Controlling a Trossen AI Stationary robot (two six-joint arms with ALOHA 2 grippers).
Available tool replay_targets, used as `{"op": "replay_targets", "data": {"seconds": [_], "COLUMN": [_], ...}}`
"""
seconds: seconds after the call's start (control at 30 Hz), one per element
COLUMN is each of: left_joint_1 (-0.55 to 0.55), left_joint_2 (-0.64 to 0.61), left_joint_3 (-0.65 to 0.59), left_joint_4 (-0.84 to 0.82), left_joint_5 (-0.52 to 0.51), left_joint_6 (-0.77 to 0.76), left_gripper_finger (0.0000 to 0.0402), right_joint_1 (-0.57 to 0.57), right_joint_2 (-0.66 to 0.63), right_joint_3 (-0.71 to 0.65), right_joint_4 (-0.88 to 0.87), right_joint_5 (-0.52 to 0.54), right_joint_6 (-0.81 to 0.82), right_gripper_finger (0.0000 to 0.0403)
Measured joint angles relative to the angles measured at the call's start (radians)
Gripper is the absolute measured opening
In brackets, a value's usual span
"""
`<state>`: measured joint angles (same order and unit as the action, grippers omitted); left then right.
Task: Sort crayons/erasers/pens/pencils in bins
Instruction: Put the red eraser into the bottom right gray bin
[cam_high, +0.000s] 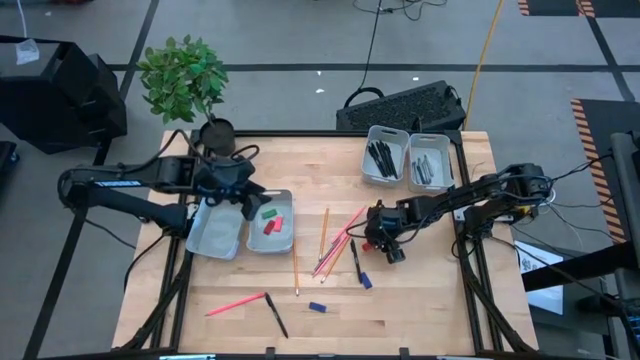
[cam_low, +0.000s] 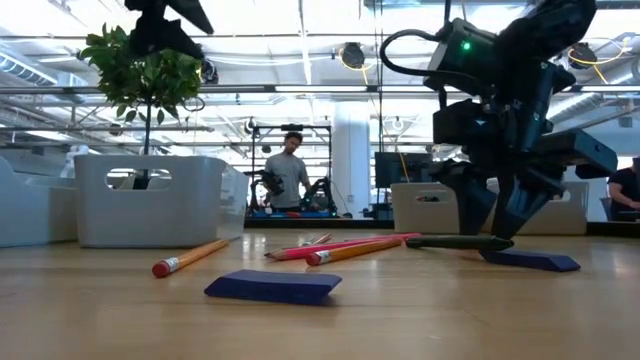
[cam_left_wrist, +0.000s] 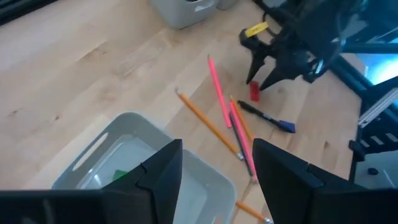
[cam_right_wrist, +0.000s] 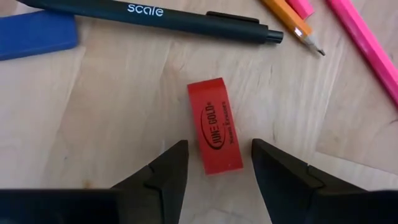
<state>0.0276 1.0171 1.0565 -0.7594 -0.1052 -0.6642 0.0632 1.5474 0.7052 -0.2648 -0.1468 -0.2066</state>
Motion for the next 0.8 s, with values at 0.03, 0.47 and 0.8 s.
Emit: {"op": "replay_targets", "data": {"seconds": [0.03, 0.47, 0.8], "left_joint_1": [-0.004, -0.056, -0.056], "left_joint_2": [0.001, 0.000, 0.001], "left_joint_3": [0.000, 0.000, 0.000], "left_joint_4": [0.014, 0.458, 0.559], "left_joint_5": [0.000, -0.001, -0.045], "left_joint_6": [0.000, 0.121, 0.072], "left_gripper_finger": [0.0198, 0.0198, 0.0198], "right_joint_1": [0.000, 0.000, -0.004], "right_joint_2": [0.000, 0.004, 0.004], "right_joint_3": [-0.004, -0.008, -0.011], "right_joint_4": [0.008, 0.032, 0.059], "right_joint_5": [-0.006, -0.040, -0.042], "right_joint_6": [0.000, -0.049, -0.061], "right_gripper_finger": [0.0169, 0.0100, 0.0076]}}
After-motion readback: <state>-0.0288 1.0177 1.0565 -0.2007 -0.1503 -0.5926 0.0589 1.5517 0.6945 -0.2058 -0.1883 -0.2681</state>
